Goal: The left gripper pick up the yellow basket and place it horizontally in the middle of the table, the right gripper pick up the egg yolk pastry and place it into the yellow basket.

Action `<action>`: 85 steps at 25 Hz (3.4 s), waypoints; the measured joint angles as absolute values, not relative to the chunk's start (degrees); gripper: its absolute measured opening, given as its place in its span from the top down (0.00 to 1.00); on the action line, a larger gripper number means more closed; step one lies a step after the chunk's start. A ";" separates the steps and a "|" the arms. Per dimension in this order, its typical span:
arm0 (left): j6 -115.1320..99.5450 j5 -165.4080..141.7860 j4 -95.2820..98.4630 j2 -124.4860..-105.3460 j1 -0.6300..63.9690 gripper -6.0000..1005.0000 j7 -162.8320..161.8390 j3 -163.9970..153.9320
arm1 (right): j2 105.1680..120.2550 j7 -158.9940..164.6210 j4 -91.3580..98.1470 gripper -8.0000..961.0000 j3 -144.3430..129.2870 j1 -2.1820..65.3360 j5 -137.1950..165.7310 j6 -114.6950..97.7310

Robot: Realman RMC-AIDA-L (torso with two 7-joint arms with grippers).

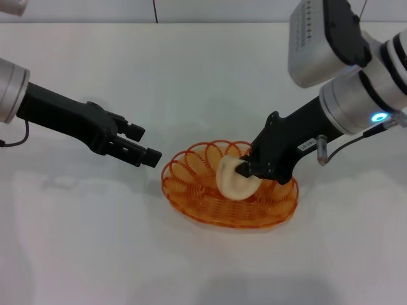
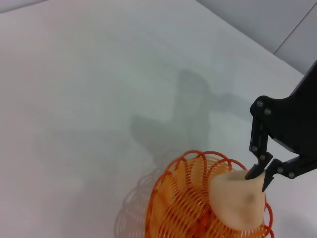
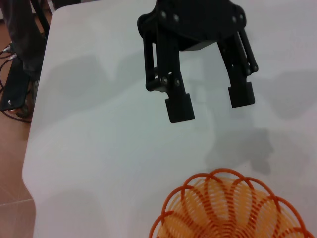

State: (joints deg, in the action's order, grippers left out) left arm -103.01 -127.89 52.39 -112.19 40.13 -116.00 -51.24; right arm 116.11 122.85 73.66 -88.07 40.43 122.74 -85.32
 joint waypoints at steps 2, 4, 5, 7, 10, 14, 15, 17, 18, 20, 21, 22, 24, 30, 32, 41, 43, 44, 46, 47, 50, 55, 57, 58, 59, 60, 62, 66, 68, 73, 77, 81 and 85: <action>-103.01 -127.90 52.39 -112.18 40.01 0.15 -116.01 -51.24 | 116.10 122.86 73.13 0.94 -88.89 40.81 122.64 -84.59; -103.01 -127.90 52.38 -112.17 39.99 0.15 -116.01 -51.24 | 116.11 122.88 72.52 0.94 -89.73 41.30 122.46 -83.73; -103.01 -127.90 52.39 -112.16 39.99 0.15 -116.02 -51.24 | 116.11 122.88 72.27 0.94 -89.98 41.48 122.29 -83.45; -103.01 -127.93 52.39 -112.15 39.99 0.15 -116.02 -51.24 | 116.10 122.88 71.70 0.93 -90.47 41.90 121.75 -83.01; -103.01 -128.06 52.39 -112.14 39.99 0.15 -116.02 -51.24 | 116.10 122.88 71.26 0.93 -91.13 42.36 121.36 -82.60; -103.01 -128.14 52.39 -112.14 39.99 0.15 -116.02 -51.24 | 116.11 122.86 70.98 0.92 -91.57 42.46 121.32 -82.41; -103.01 -128.14 52.39 -112.14 39.99 0.15 -116.01 -51.24 | 116.10 122.85 70.88 0.92 -91.59 42.46 121.32 -82.25; -103.00 -128.15 52.39 -112.14 39.99 0.15 -116.02 -51.24 | 116.10 122.82 70.76 0.92 -91.64 42.46 121.28 -81.93; -103.00 -128.16 52.39 -112.14 39.99 0.15 -116.01 -51.24 | 116.10 122.79 70.72 0.91 -91.68 42.46 121.25 -81.72; -102.98 -128.20 52.39 -112.17 39.99 0.15 -116.01 -51.24 | 116.10 122.79 70.71 0.91 -91.74 42.39 121.24 -81.67; -102.96 -128.22 52.39 -112.17 39.99 0.15 -116.02 -51.24 | 116.10 122.78 70.70 0.91 -91.77 42.37 121.24 -81.66; -102.93 -128.24 52.39 -112.18 39.99 0.15 -116.01 -51.24 | 116.10 122.77 70.69 0.91 -91.90 42.33 121.24 -81.65; -102.88 -128.25 52.39 -112.19 39.99 0.15 -116.01 -51.24 | 116.10 122.65 70.69 0.90 -92.16 42.31 121.24 -81.64; -102.52 -128.25 52.39 -112.23 39.90 0.15 -116.01 -51.24 | 115.99 122.41 71.19 0.69 -92.37 42.04 121.24 -81.71; -102.49 -128.25 52.39 -112.23 39.89 0.15 -116.01 -51.24 | 115.94 122.40 71.44 0.65 -92.32 41.94 121.24 -81.75; -102.44 -127.88 52.38 -112.10 39.29 0.15 -115.73 -51.24 | 115.39 120.89 75.51 0.49 -83.73 37.90 121.49 -82.11; -102.39 -127.78 52.38 -112.10 39.25 0.15 -115.61 -51.24 | 115.40 120.08 75.84 0.30 -80.32 36.32 121.32 -81.99; -102.37 -127.75 52.39 -112.10 39.23 0.15 -115.53 -51.24 | 115.40 119.63 75.95 0.28 -78.76 35.53 121.25 -81.85; -102.33 -127.73 52.38 -112.09 39.18 0.15 -115.44 -51.21 | 115.44 118.57 75.88 0.24 -75.66 33.98 121.22 -81.67; -102.30 -127.72 52.38 -112.08 39.16 0.15 -115.41 -51.18 | 115.46 117.90 75.71 0.22 -74.25 33.25 121.18 -81.66; -102.22 -127.70 52.38 -112.09 39.16 0.15 -115.30 -51.14 | 115.41 115.82 75.31 0.17 -70.79 31.28 121.10 -81.82; -102.13 -127.69 52.38 -112.17 39.06 0.15 -115.25 -51.06 | 115.04 112.67 75.21 0.10 -66.77 27.93 121.09 -84.15; -102.13 -127.69 52.38 -112.22 39.00 0.15 -115.19 -50.80 | 115.00 110.98 75.15 0.10 -65.02 26.49 121.08 -86.14; -102.14 -127.68 52.38 -112.24 38.95 0.15 -115.10 -50.59 | 115.01 110.36 75.14 0.10 -64.40 25.96 121.08 -86.85; -102.20 -127.67 52.38 -112.24 38.85 0.15 -114.99 -50.34 | 115.02 109.71 75.11 0.10 -63.75 25.34 121.08 -87.58; -102.31 -127.63 52.40 -112.24 38.66 0.15 -114.81 -50.01 | 115.04 109.21 75.11 0.10 -63.45 24.74 120.97 -88.01; -102.49 -127.50 52.50 -112.24 38.17 0.15 -114.49 -49.72 | 115.05 108.24 75.11 0.10 -63.05 23.37 120.32 -88.69; -102.56 -125.66 52.67 -112.19 36.60 0.15 -113.42 -49.64 | 115.18 105.99 75.11 0.10 -62.36 21.52 117.53 -89.76; -102.54 -125.21 52.70 -112.14 36.33 0.15 -113.28 -49.64 | 115.17 105.22 75.11 0.10 -62.29 21.01 116.10 -90.12; -102.54 -123.82 52.84 -111.89 35.09 0.15 -113.02 -49.66 | 115.11 105.03 75.15 0.11 -62.26 21.11 115.38 -91.57; -102.65 -122.96 52.91 -111.84 34.42 0.15 -112.66 -49.66 | 115.19 104.50 75.14 0.11 -62.31 21.33 115.01 -92.32; -102.86 -120.97 53.08 -111.67 33.43 0.15 -111.82 -49.66 | 115.21 103.80 75.14 0.11 -62.32 21.23 113.85 -92.70; -102.87 -120.85 53.09 -111.61 33.17 0.15 -111.56 -49.66 | 115.24 103.81 75.14 0.11 -62.32 21.31 113.76 -92.80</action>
